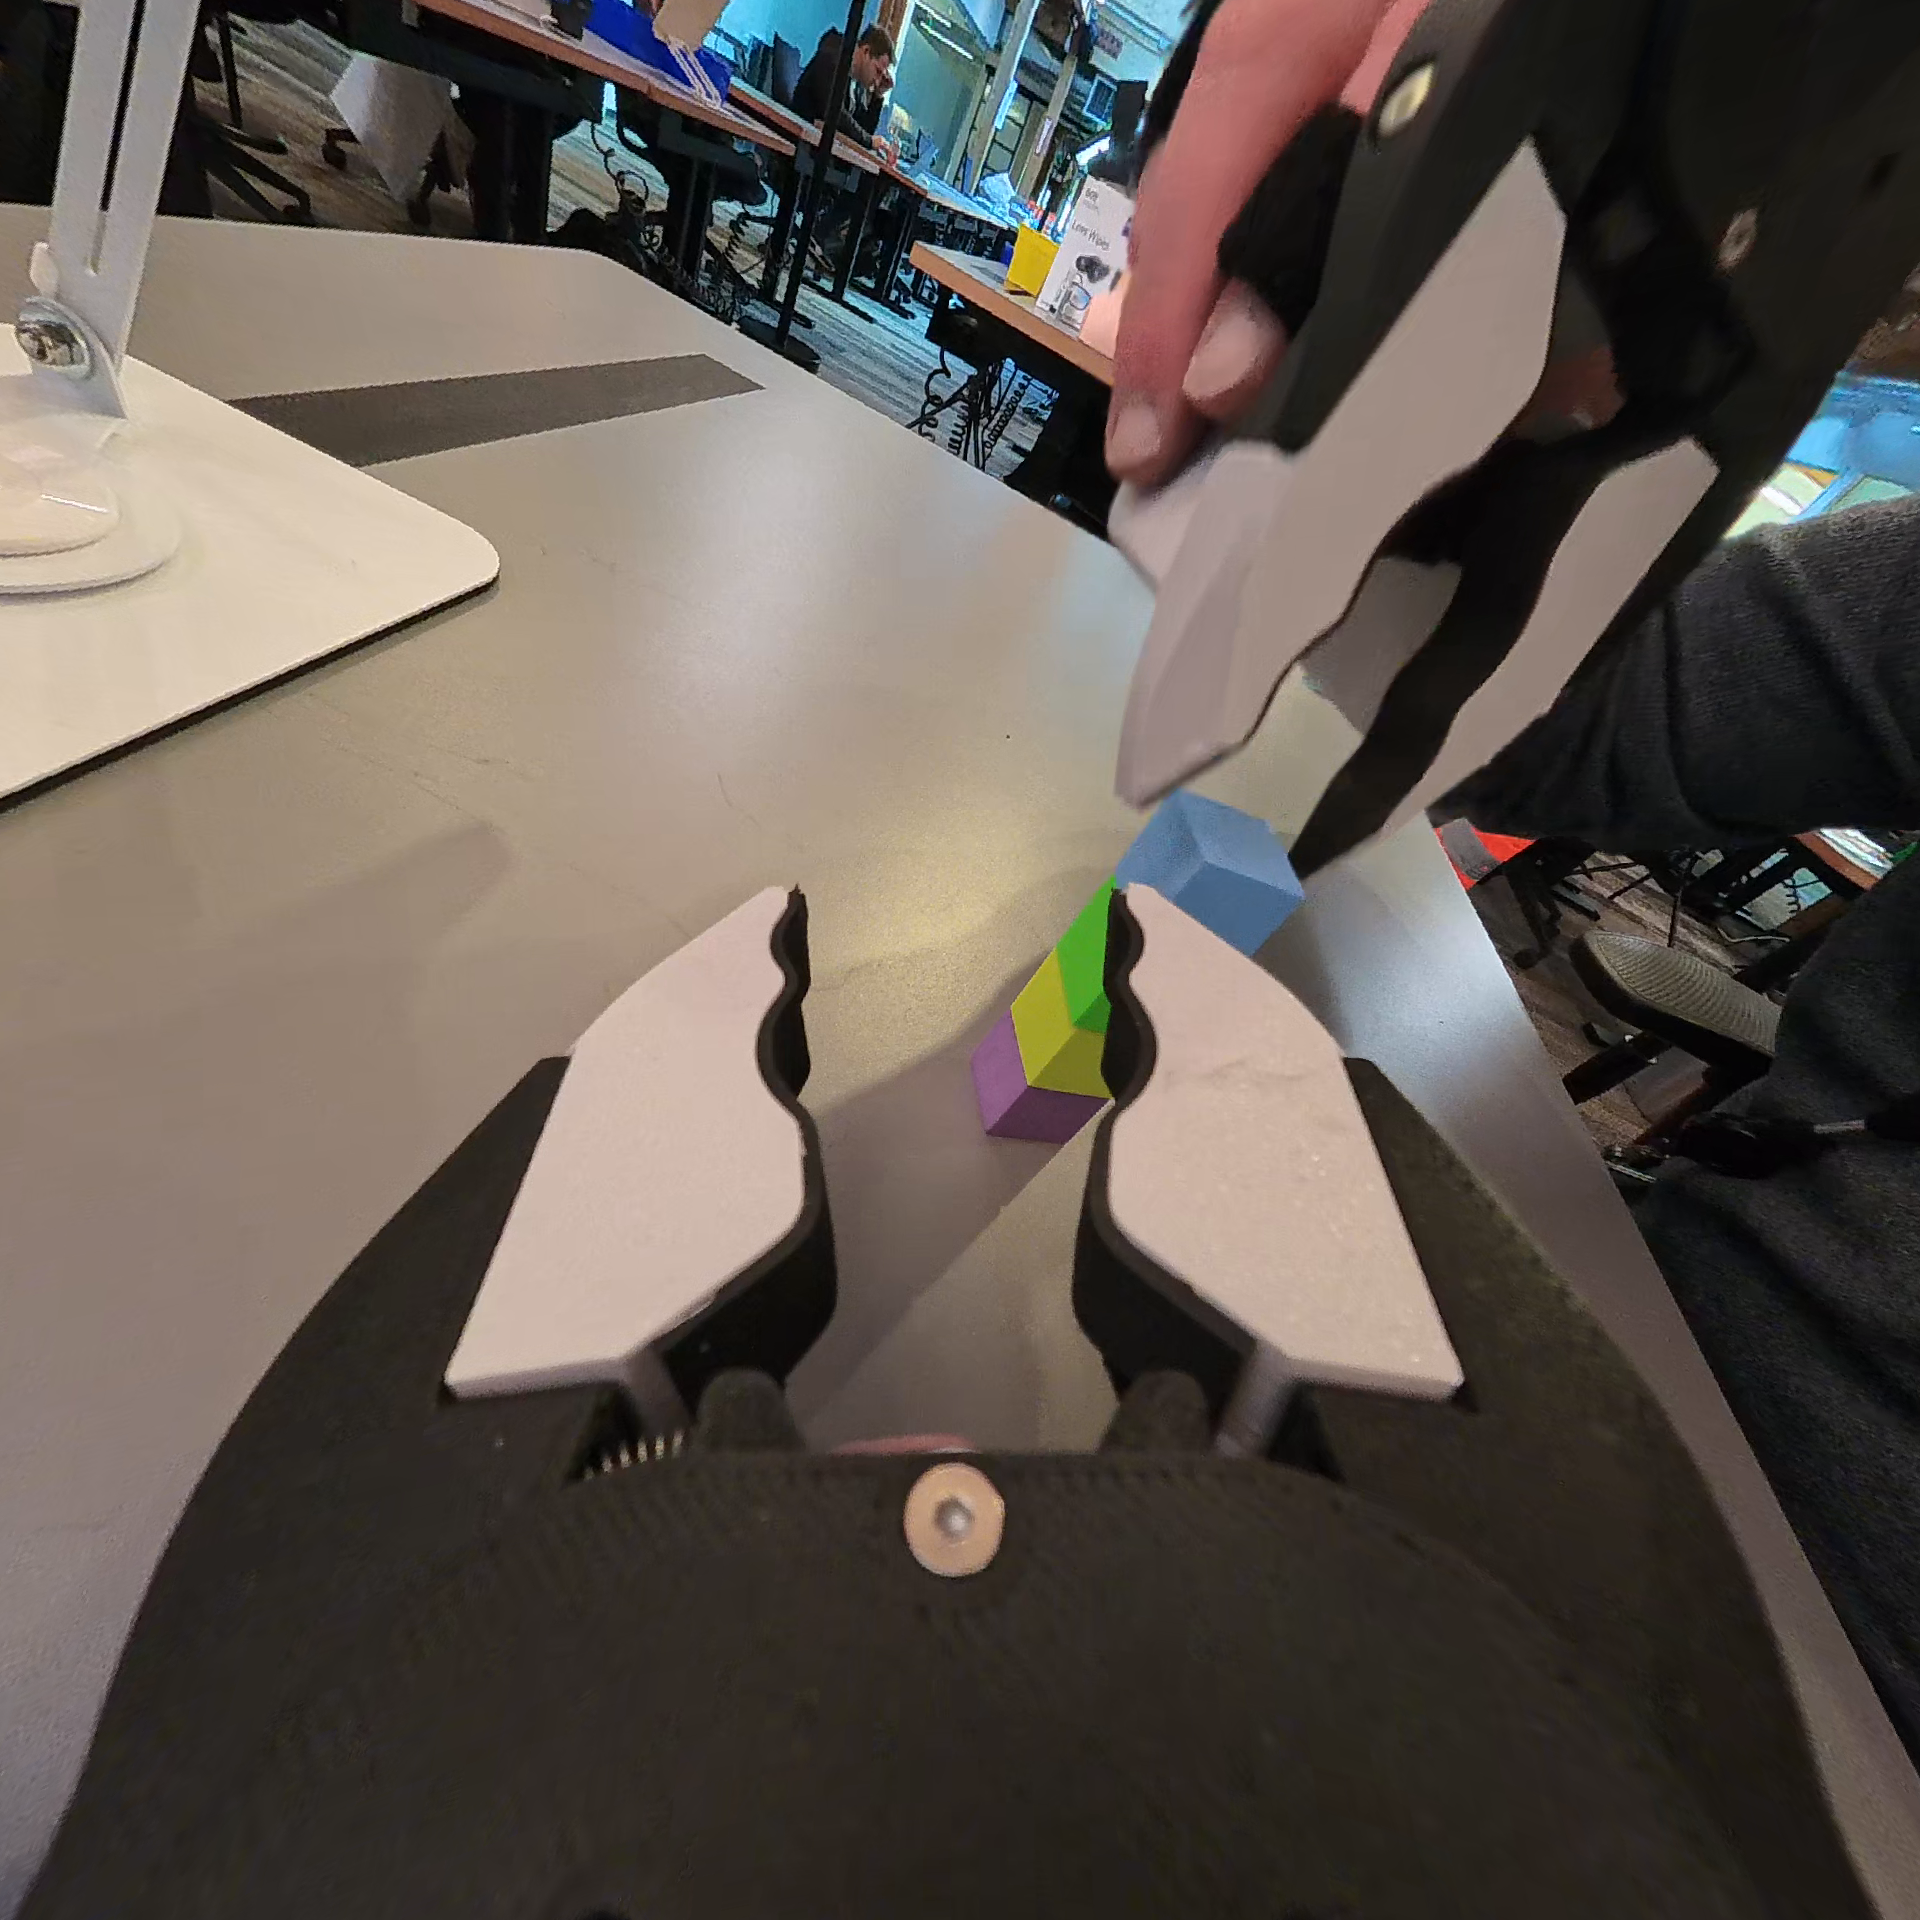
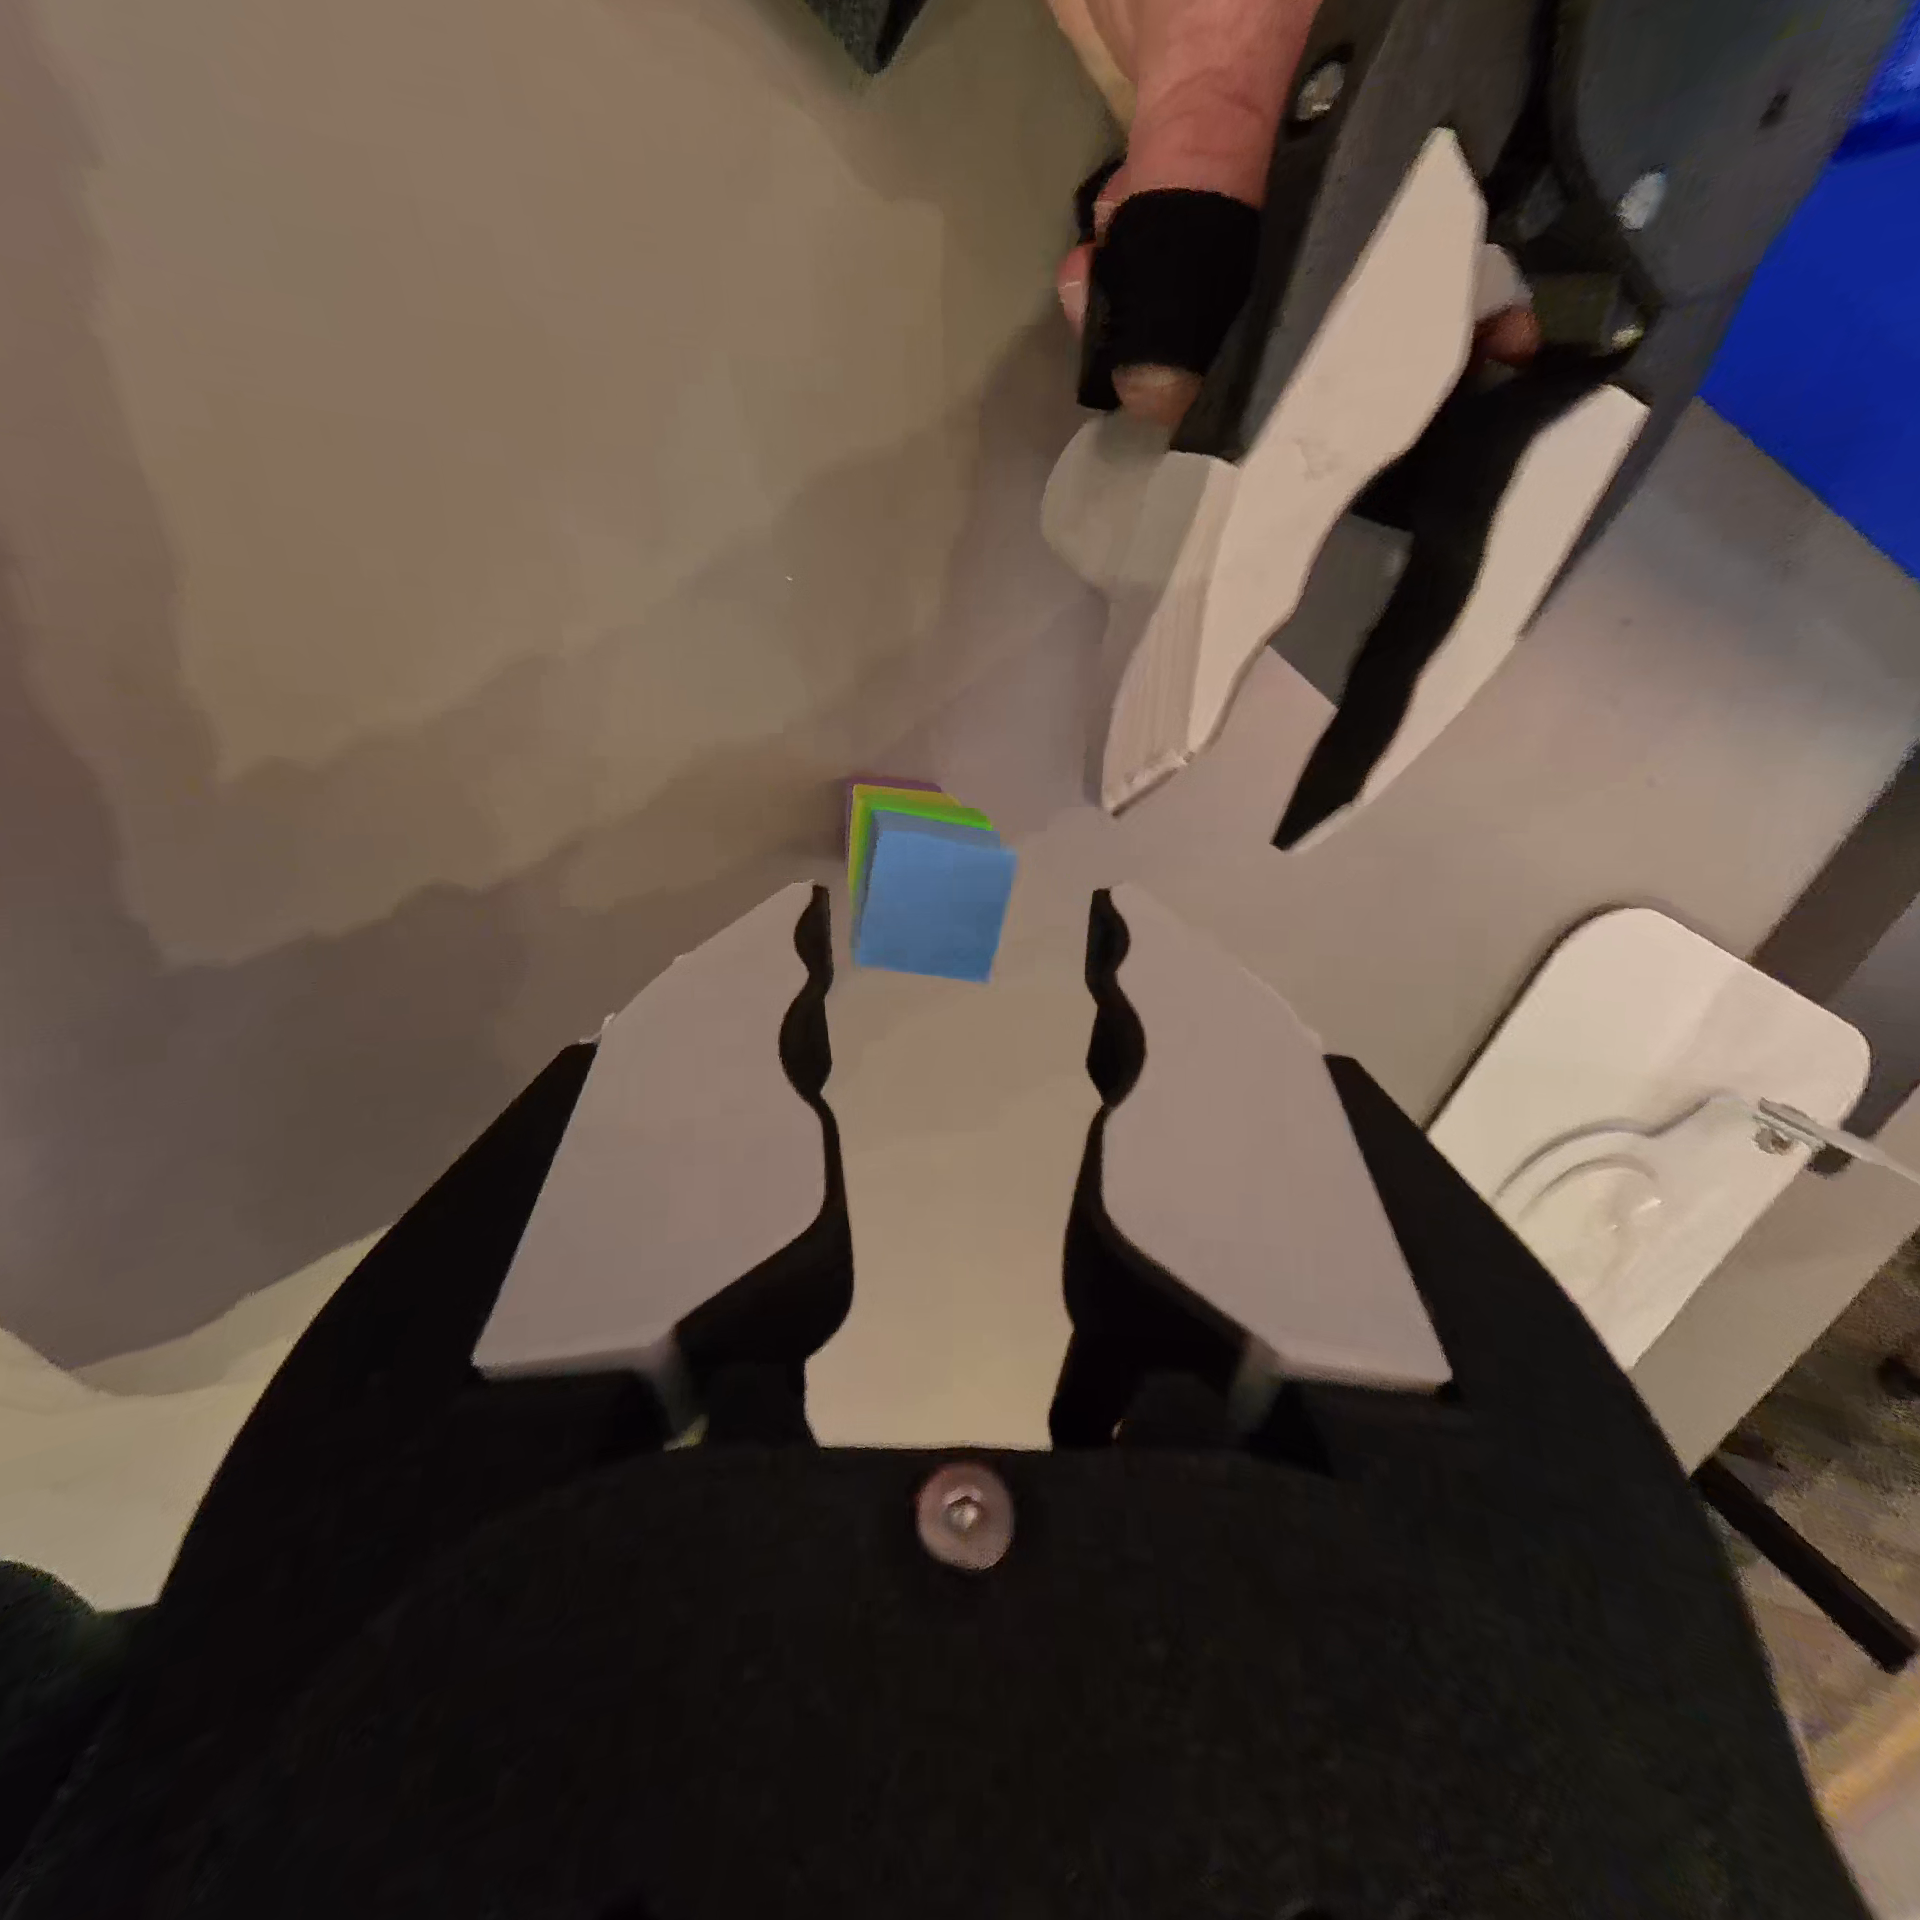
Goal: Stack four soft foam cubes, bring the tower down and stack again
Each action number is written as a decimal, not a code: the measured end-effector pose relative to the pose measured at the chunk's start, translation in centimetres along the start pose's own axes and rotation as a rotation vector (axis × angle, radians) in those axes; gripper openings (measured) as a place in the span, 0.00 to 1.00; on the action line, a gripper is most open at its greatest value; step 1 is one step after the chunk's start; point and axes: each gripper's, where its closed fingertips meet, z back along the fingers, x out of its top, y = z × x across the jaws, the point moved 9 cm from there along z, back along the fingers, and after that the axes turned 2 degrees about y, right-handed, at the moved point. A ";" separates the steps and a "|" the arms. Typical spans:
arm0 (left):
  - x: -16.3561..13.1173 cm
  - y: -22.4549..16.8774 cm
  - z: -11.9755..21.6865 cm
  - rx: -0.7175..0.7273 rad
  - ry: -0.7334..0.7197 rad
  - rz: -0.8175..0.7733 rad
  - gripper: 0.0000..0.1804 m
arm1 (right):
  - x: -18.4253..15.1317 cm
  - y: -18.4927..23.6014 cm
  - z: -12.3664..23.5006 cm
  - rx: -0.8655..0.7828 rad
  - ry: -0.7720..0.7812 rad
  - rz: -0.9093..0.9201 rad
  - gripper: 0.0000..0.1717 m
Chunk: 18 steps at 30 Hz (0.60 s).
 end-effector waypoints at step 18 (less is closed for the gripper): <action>0.4 0.7 1.3 0.106 -0.133 0.018 0.22 | -20.2 6.3 0.4 -0.541 -0.321 -0.917 0.00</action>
